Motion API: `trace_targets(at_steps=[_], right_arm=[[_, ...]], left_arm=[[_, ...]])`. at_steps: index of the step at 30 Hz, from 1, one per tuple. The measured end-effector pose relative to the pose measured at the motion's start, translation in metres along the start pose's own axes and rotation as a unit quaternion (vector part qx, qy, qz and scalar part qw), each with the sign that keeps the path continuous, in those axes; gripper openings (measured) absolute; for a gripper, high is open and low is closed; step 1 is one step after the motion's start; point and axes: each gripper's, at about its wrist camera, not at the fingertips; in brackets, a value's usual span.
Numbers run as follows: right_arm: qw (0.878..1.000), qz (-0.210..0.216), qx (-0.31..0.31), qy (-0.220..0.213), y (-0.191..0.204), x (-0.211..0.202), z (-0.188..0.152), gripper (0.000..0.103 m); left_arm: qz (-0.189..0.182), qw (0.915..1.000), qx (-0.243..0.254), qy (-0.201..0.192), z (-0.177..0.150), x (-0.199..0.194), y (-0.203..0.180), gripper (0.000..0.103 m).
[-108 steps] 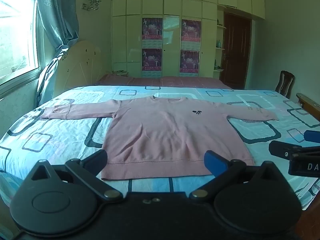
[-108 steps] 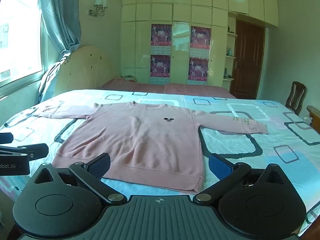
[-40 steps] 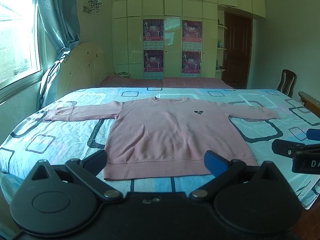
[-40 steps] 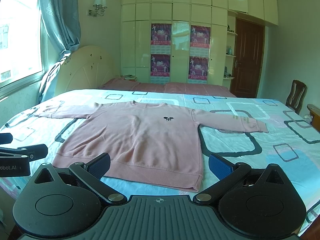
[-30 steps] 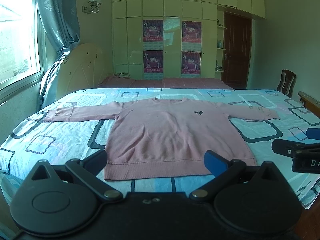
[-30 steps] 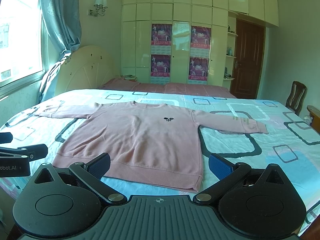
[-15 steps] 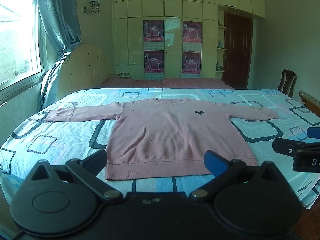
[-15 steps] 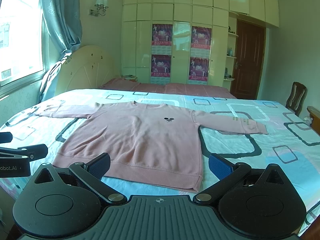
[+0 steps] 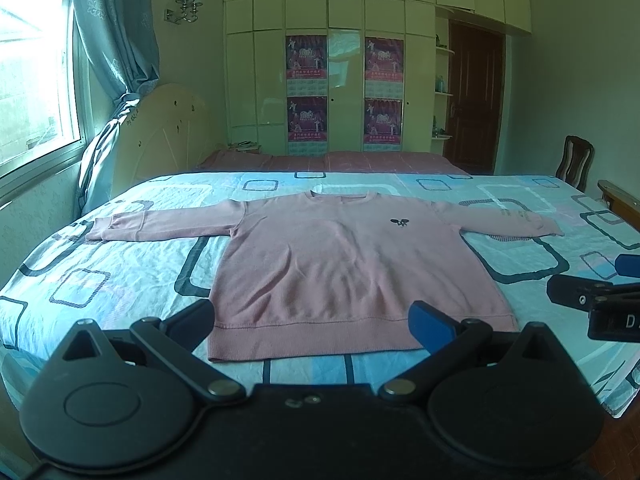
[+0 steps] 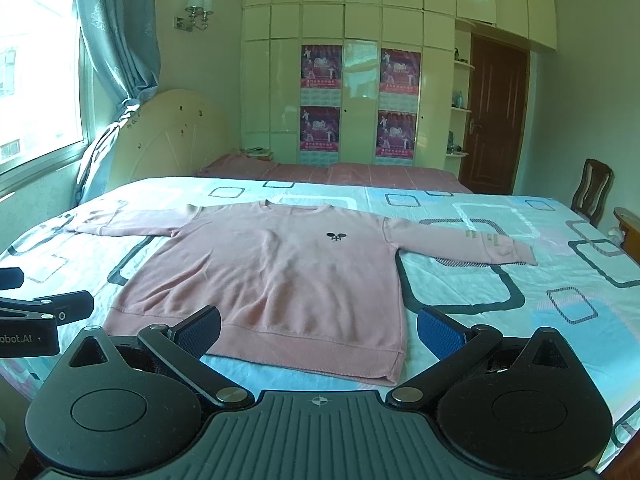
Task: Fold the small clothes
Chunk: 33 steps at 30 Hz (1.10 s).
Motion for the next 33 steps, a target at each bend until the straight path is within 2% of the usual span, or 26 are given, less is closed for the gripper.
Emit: trace_targets(at_steps=[8, 16, 27, 33], right_arm=[[1.000, -0.007, 0.011, 0.006, -0.015, 0.026, 0.007, 0.103], [1.000, -0.017, 0.019, 0.010, -0.033, 0.071, 0.030, 0.103], [0.997, -0.060, 0.044, 0.004, -0.064, 0.129, 0.062, 0.103], [0.995, -0.079, 0.052, 0.013, -0.077, 0.153, 0.068, 0.103]], left_arm=[[-0.005, 0.9998, 0.017, 0.002, 0.012, 0.027, -0.009, 0.103], [-0.018, 0.9995, 0.024, 0.010, 0.035, 0.077, -0.023, 0.103], [-0.063, 0.9970, 0.046, 0.005, 0.073, 0.144, -0.041, 0.103], [-0.059, 0.9971, 0.042, 0.023, 0.086, 0.181, -0.051, 0.102]])
Point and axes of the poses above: each gripper's, at about its wrist camera, not at the fingertips, and x roughly the way its jaws point, y to its left, z to its top, and after that the axes turned 10 degrees about z, right-handed
